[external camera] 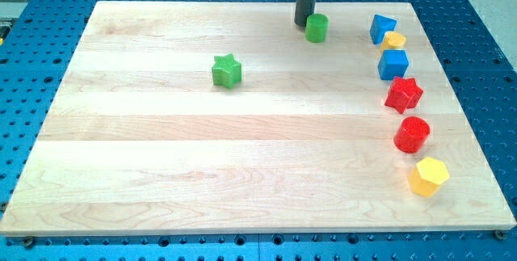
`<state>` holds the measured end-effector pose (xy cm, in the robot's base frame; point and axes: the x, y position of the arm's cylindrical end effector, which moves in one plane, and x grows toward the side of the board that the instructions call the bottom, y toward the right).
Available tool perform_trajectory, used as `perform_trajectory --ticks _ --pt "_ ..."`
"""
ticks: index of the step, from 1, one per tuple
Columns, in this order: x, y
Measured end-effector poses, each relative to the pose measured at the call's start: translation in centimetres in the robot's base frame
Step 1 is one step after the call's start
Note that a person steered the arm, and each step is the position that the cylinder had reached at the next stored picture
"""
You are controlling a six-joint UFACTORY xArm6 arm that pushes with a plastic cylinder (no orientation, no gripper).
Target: Place the green circle at the top left side of the triangle
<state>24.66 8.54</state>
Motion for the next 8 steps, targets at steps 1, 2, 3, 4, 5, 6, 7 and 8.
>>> perform_trajectory --ticks 1,2,3,4,5,6,7,8 --pt "1.5 -4.2" --pt "2.8 -1.9" --pt "3.0 -1.0" --pt "3.7 -0.6" --pt "3.7 0.6" --pt "2.5 3.4" --pt "0.6 7.8" --pt "-1.2 7.8"
